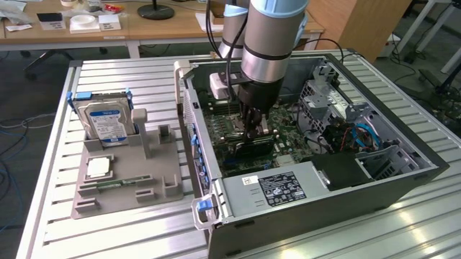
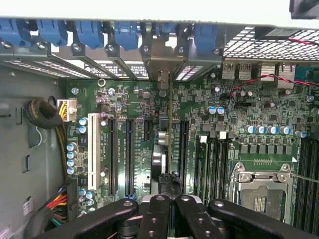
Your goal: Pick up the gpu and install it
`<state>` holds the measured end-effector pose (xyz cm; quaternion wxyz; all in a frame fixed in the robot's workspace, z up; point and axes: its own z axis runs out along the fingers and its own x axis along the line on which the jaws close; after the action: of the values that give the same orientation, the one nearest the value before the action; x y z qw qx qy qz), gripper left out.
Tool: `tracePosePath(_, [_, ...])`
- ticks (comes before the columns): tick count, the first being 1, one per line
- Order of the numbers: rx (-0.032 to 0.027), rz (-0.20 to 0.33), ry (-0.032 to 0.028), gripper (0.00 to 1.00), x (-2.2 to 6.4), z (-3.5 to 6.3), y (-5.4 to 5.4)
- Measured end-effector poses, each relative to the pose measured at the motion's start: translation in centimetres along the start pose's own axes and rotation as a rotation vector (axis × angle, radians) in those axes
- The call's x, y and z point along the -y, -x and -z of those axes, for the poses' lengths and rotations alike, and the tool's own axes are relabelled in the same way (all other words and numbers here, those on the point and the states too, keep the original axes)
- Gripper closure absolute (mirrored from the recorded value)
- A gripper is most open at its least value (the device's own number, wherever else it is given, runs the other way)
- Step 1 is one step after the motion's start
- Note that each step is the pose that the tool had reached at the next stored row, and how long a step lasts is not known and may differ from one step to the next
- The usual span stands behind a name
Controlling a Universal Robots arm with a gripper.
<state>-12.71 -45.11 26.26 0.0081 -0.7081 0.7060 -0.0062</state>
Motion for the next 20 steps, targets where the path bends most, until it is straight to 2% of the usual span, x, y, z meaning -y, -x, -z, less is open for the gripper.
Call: tracePosePath(20, [-0.0007, 0.0, 0.0004, 0.89, -0.17, -0.31, -0.01])
